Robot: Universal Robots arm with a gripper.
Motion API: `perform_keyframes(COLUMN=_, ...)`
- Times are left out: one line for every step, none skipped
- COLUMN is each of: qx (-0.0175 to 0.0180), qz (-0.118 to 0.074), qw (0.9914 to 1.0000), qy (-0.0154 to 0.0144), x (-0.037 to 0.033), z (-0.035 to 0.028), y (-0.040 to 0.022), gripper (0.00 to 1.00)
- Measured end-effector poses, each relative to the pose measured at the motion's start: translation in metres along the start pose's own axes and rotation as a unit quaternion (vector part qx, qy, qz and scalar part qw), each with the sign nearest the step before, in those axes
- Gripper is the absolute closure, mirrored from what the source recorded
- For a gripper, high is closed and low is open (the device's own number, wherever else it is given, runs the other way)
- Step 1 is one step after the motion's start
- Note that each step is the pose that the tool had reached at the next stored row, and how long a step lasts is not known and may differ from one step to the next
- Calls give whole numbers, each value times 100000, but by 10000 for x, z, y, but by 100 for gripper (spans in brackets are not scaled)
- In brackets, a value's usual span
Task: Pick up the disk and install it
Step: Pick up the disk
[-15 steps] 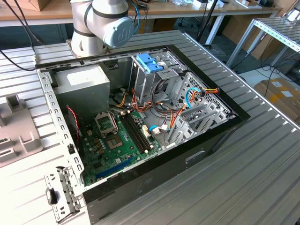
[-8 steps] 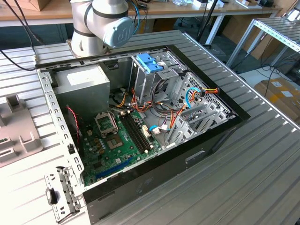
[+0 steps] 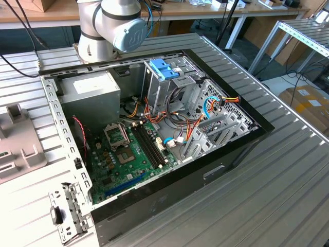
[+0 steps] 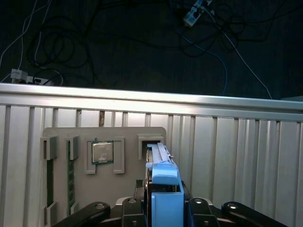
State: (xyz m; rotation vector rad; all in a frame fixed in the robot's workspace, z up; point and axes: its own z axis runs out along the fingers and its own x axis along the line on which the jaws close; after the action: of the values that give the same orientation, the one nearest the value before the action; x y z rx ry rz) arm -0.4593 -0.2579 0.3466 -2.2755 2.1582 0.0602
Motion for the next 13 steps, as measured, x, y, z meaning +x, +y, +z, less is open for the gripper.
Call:
perform_keyframes(qx=-3, qz=-2, qw=100000, qy=-2, x=0, z=-2, y=0, gripper=63)
perform_keyframes(qx=-2, qz=-2, qw=100000, qy=-7, x=0, z=-5, y=0, gripper=63)
perform_keyframes(qx=-1, qz=-2, qw=100000, qy=-15, x=0, z=-8, y=0, gripper=63)
perform_keyframes(qx=-2, qz=-3, qw=100000, qy=-19, x=0, z=-10, y=0, gripper=63)
perform_keyframes(qx=2, qz=-2, qw=100000, qy=-24, x=0, z=-11, y=0, gripper=63)
perform_keyframes(qx=0, qz=-5, qw=100000, qy=-28, x=0, z=-12, y=0, gripper=63)
perform_keyframes(qx=1, qz=-6, qw=100000, qy=-31, x=0, z=-14, y=0, gripper=63)
perform_keyframes(qx=0, qz=-4, qw=100000, qy=-40, x=0, z=-16, y=0, gripper=63)
perform_keyframes(qx=-2, qz=-3, qw=100000, qy=-45, x=0, z=-17, y=0, gripper=63)
perform_keyframes(qx=1, qz=-2, qw=100000, qy=-53, x=-1, z=-19, y=0, gripper=63)
perform_keyframes(qx=0, qz=-4, qw=100000, qy=-75, x=-1, z=-25, y=1, gripper=63)
perform_keyframes(qx=5, qz=-4, qw=100000, qy=-94, x=-1, z=-34, y=1, gripper=63)
perform_keyframes(qx=7, qz=-5, qw=100000, qy=-114, x=-1, z=-45, y=1, gripper=63)
